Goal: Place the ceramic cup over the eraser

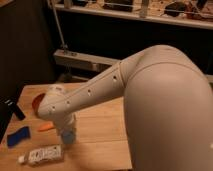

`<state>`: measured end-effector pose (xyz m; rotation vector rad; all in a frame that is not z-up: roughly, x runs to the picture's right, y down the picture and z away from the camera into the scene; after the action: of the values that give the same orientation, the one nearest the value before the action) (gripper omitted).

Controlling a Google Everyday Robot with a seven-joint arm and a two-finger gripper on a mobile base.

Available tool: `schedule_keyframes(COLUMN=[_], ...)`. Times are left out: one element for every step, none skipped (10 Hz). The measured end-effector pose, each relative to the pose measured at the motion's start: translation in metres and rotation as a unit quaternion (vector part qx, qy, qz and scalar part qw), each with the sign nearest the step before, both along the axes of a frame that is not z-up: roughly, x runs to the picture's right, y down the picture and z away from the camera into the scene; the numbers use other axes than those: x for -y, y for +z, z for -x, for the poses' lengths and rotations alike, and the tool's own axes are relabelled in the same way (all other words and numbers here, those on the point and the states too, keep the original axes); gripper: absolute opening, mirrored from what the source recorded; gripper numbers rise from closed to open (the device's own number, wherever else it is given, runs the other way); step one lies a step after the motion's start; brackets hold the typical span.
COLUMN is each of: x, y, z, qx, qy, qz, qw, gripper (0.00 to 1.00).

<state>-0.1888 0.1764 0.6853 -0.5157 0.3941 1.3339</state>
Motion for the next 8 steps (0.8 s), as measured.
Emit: schedule_keyframes(x=[0.019,0.033,0.054,0.07,0.088,0.102,0.117,0.13], y=[-0.012,-0.021,-0.034,-0.043,-0.051,-0.059,-0.067,-0.076], z=[0.009,0.015,0.025,0.033,0.041,0.053,0.067,0.079], qx=[0.005,0.007,0.009,0.008,0.006,0.007,0.009,0.011], qy=[0.001,0.001,-0.001,-0.002,-0.006,-0.01,-0.017,-0.021], qz=[-0.011,-0.019,-0.033,-0.041,-0.053,-0.062,-0.07,-0.078], qw=[0.9999,0.9998,0.9994,0.9991,0.9986,0.998,0.9973,0.9967], gripper=[0.0,0.0,0.0,0.0,0.0,0.0,0.0,0.0])
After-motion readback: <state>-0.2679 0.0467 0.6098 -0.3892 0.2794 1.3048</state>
